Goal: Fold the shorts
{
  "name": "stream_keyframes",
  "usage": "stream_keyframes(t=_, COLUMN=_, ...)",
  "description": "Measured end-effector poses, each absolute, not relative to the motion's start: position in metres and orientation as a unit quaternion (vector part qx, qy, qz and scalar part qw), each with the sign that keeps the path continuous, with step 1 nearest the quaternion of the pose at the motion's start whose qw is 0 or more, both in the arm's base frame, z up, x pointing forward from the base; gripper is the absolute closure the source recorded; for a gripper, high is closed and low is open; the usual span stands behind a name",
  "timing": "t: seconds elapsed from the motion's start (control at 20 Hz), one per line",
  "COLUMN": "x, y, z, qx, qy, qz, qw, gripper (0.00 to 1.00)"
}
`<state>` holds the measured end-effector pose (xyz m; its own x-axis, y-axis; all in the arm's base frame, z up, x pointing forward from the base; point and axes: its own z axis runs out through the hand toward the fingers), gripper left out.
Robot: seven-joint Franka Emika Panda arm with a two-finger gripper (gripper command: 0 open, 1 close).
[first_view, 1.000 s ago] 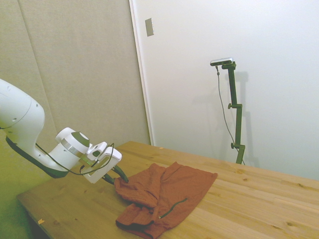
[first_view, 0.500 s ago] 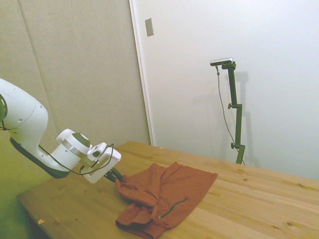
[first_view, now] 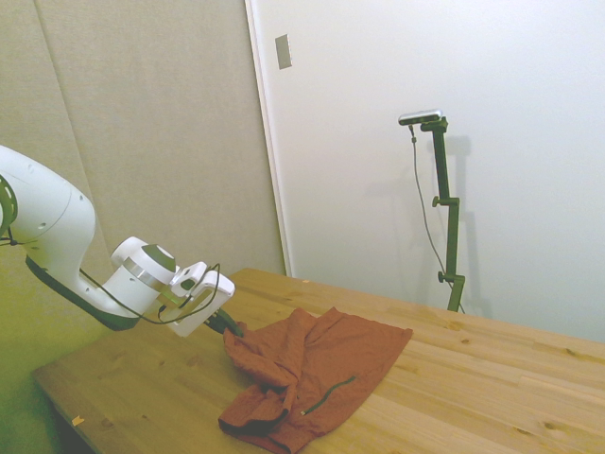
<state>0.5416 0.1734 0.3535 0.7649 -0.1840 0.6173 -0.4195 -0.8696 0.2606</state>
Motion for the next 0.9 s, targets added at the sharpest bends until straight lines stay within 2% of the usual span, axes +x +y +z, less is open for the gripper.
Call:
stream_keyframes(t=0.25, x=0.556, y=0.112, z=0.407, qx=0.897, qy=-0.228, qz=0.332, qw=0.184, gripper=1.0)
stream_keyframes(t=0.4, x=0.564, y=0.059, z=0.426, qx=0.885, qy=-0.257, qz=0.341, qw=0.185, gripper=1.0)
stream_keyframes(t=0.7, x=0.573, y=0.009, z=0.438, qx=0.877, qy=-0.275, qz=0.346, qw=0.186, gripper=1.0)
stream_keyframes(t=0.9, x=0.595, y=-0.014, z=0.441, qx=0.874, qy=-0.282, qz=0.353, qw=0.182, gripper=1.0)
